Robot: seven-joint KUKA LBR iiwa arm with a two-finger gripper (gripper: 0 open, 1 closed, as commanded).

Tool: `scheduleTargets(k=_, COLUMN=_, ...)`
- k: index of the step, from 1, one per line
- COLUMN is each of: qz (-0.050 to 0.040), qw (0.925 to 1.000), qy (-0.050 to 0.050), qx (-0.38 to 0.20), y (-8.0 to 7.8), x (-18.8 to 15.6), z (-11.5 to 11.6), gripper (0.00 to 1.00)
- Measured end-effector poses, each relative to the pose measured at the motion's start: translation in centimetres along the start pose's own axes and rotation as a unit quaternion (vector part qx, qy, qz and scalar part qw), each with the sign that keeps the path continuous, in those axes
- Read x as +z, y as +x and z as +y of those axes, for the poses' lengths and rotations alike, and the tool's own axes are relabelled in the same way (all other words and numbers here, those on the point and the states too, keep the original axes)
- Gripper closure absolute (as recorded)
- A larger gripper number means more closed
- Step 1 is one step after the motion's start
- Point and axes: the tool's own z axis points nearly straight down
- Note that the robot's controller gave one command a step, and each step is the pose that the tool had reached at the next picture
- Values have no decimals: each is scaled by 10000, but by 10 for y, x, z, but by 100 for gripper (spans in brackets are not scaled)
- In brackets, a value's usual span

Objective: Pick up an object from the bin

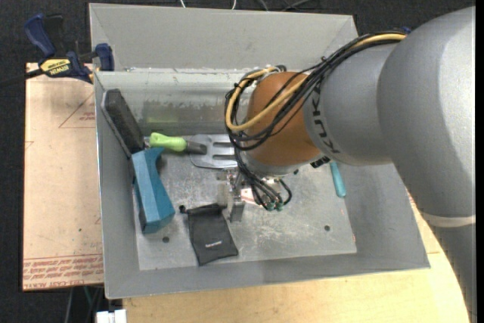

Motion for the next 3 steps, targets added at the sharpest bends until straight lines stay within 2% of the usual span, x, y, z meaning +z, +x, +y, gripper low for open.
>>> scheduleTargets(k=1, qz=0, qw=10000, qy=0, qx=-2, y=0, x=0, z=0, gripper=100)
scheduleTargets(k=2, qz=27, qw=10000, qy=4, qx=-30, y=5, x=-54, z=-4, gripper=100)
scheduleTargets(k=3, qz=28, qw=10000, qy=0, qx=46, y=7, x=-130, z=5, gripper=100)
